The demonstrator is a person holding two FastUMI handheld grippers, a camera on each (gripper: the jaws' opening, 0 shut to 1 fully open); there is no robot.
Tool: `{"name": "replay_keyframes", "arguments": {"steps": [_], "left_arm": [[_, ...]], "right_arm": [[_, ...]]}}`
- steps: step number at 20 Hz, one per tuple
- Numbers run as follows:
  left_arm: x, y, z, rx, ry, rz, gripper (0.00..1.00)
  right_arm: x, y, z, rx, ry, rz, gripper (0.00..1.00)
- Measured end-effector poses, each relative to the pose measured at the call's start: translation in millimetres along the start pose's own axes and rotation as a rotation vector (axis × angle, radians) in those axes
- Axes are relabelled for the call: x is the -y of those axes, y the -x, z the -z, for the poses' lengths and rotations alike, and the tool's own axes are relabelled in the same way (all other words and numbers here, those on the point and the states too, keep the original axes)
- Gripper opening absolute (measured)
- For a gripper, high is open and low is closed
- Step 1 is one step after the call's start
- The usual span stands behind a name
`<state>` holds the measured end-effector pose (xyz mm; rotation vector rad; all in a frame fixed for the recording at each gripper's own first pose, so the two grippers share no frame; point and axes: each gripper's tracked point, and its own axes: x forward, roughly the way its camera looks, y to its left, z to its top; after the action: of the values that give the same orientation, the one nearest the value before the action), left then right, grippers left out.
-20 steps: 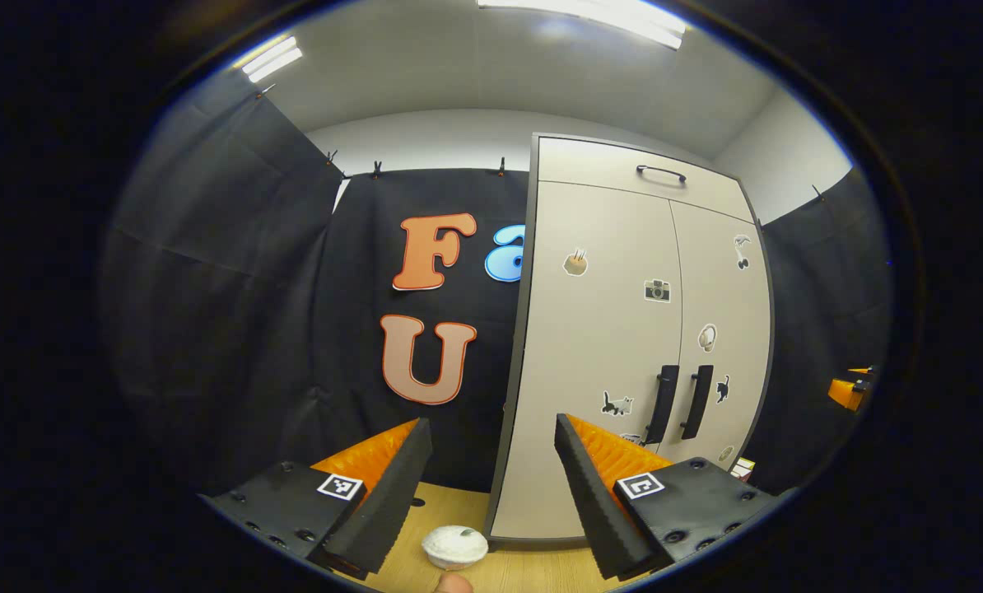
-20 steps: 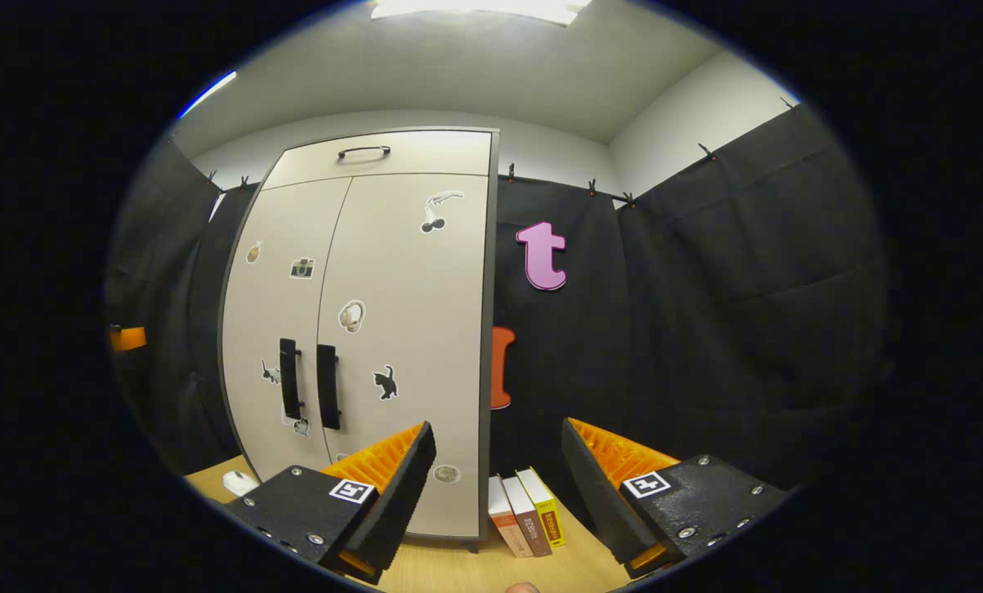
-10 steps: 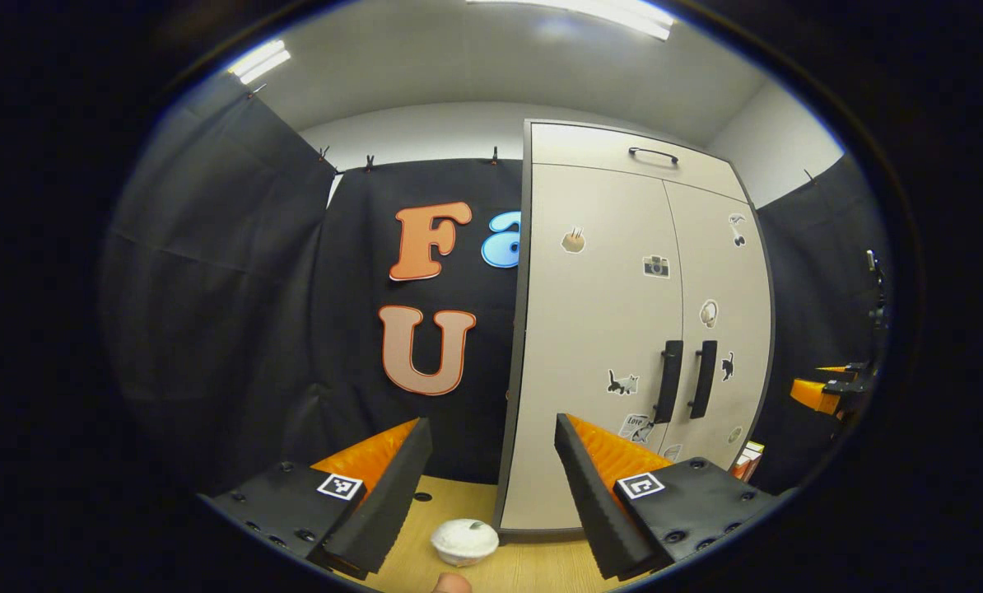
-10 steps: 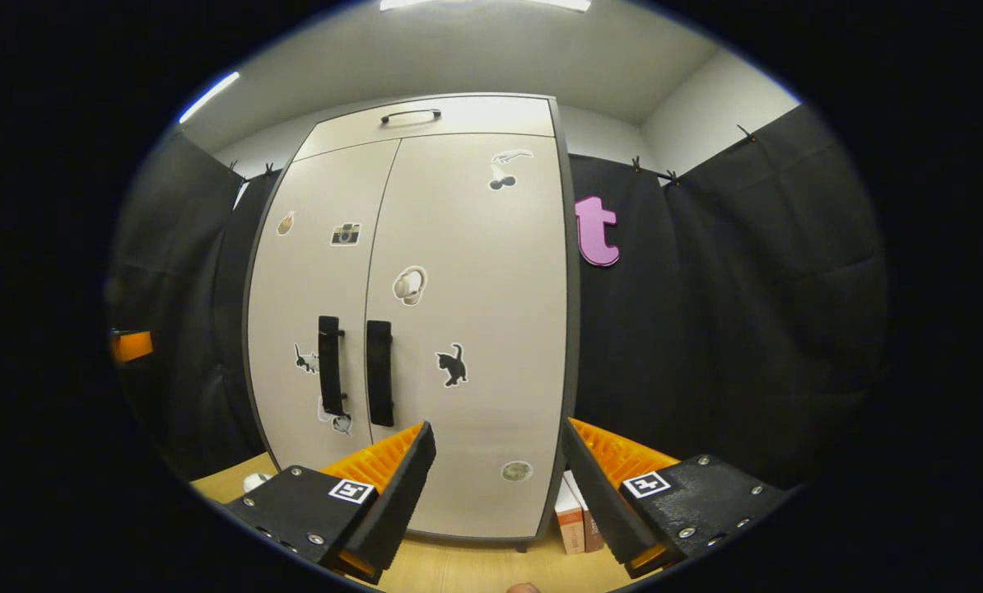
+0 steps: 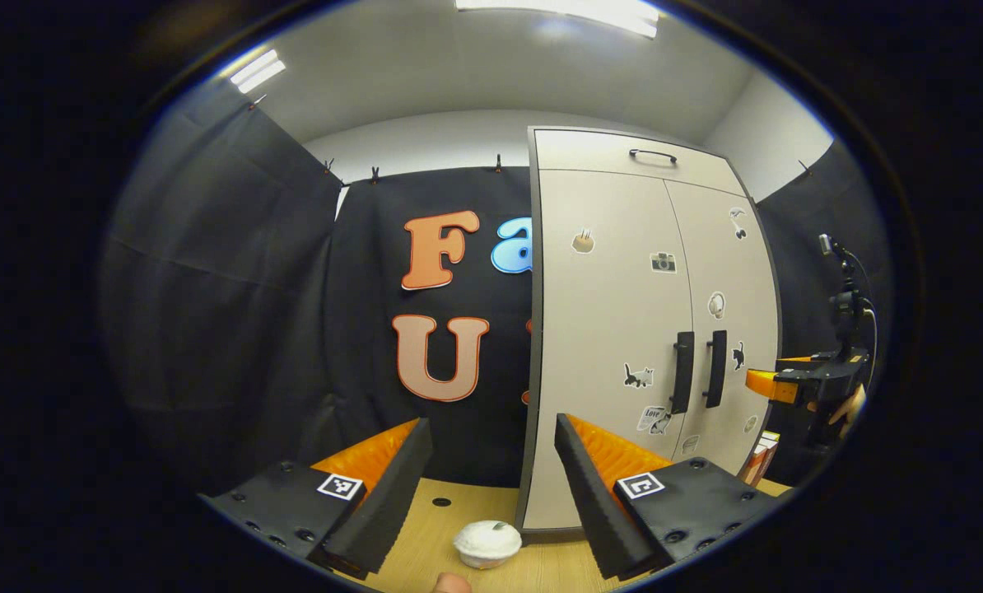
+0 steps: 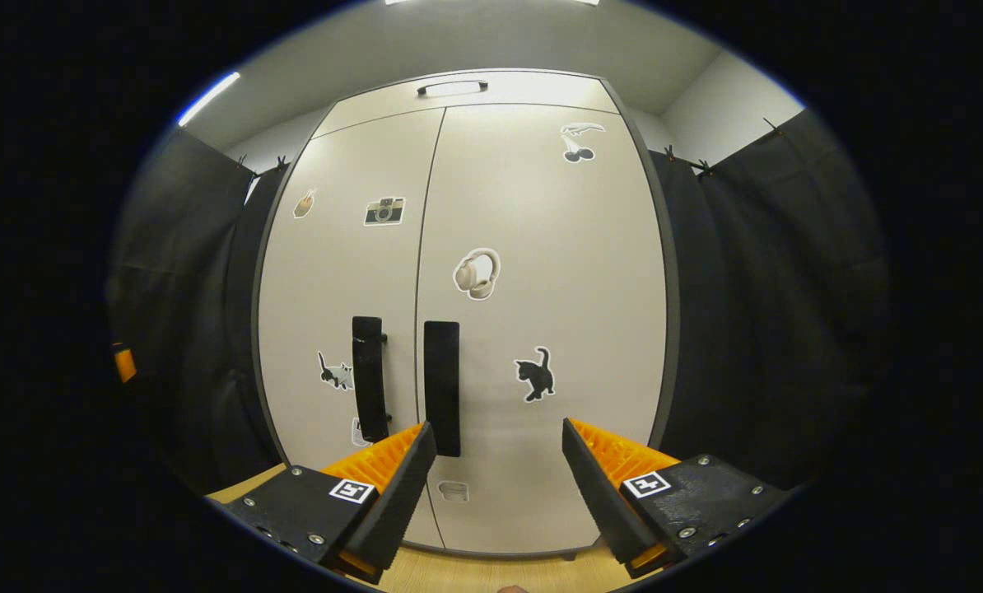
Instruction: Open the right door of the double-door shoe cabinet with the right hand, and open the left door with the left hand.
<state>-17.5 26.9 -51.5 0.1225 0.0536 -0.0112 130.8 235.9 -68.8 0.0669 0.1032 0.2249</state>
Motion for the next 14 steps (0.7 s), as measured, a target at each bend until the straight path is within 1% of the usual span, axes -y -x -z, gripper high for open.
{"name": "replay_keyframes", "arguments": {"steps": [4,6,10,12,14], "left_arm": [[-3,6,9,-0.013,0.012,0.017,0.96],[-9,6,9,0.001,0.014,0.003,0.96],[-18,3,12,0.017,-0.001,-0.027,0.98],[-20,1,14,0.013,0.001,-0.030,0.96],[-20,1,15,0.014,0.001,-0.026,0.96]], "right_arm": [[-14,-26,3,-0.007,-0.024,0.005,0.94],[-16,-39,0,0.011,-0.029,0.025,0.94],[-19,-55,7,-0.009,-0.033,0.049,0.94],[-21,-60,8,-0.009,-0.049,0.052,0.91],[-24,-64,9,-0.008,-0.077,0.037,0.83]]}}
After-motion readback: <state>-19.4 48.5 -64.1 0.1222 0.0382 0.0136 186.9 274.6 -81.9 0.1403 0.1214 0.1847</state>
